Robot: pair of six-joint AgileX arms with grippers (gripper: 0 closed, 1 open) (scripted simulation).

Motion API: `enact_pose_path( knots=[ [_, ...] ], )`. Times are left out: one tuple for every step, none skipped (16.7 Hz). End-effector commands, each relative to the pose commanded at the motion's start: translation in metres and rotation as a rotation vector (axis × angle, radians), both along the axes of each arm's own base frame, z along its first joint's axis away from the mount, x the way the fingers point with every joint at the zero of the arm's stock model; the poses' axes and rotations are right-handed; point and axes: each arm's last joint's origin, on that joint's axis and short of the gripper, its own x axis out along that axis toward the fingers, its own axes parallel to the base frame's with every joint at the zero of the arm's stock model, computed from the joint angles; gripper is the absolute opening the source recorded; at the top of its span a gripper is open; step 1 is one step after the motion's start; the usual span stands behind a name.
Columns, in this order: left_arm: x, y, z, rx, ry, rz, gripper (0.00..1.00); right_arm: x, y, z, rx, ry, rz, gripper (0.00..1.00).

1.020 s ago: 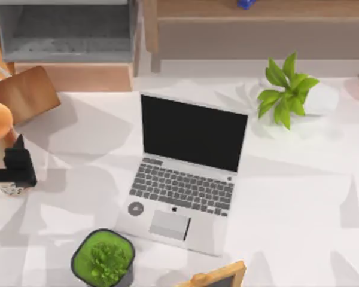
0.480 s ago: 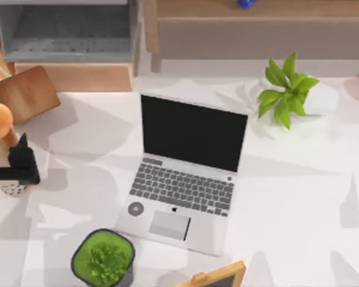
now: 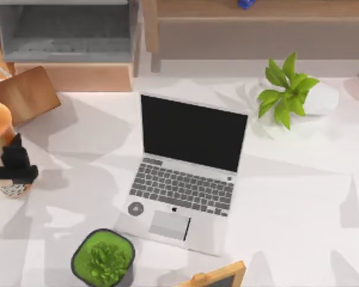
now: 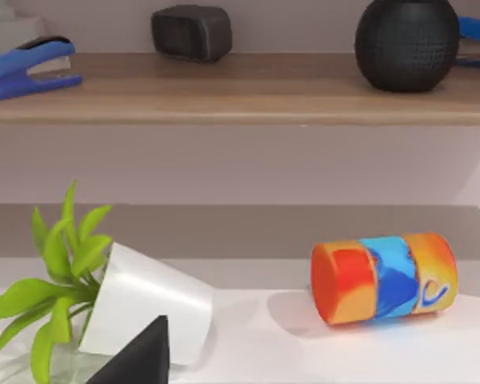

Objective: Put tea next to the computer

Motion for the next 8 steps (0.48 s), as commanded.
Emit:
enact_pose_path(
  knots=[
    [0.0000, 0.0000, 0.0000, 0.000, 0.000, 0.000, 0.25, 0.0000, 0.0000, 0.0000, 0.000, 0.000, 0.000, 1.00],
    [0.0000, 0.0000, 0.0000, 0.000, 0.000, 0.000, 0.17, 0.0000, 0.0000, 0.0000, 0.000, 0.000, 0.000, 1.00],
    [0.0000, 0.0000, 0.0000, 0.000, 0.000, 0.000, 0.10, 0.0000, 0.0000, 0.0000, 0.000, 0.000, 0.000, 1.00],
    [0.0000, 0.0000, 0.0000, 0.000, 0.000, 0.000, 0.02, 0.0000, 0.0000, 0.0000, 0.000, 0.000, 0.000, 1.00],
    [0.0000, 0.0000, 0.0000, 0.000, 0.000, 0.000, 0.00, 0.0000, 0.0000, 0.0000, 0.000, 0.000, 0.000, 1.00],
    [0.0000, 0.0000, 0.0000, 0.000, 0.000, 0.000, 0.00, 0.0000, 0.0000, 0.0000, 0.000, 0.000, 0.000, 1.00],
    [0.0000, 0.0000, 0.0000, 0.000, 0.000, 0.000, 0.00, 0.0000, 0.0000, 0.0000, 0.000, 0.000, 0.000, 1.00],
    [0.0000, 0.0000, 0.0000, 0.000, 0.000, 0.000, 0.00, 0.0000, 0.0000, 0.0000, 0.000, 0.000, 0.000, 1.00]
  ],
)
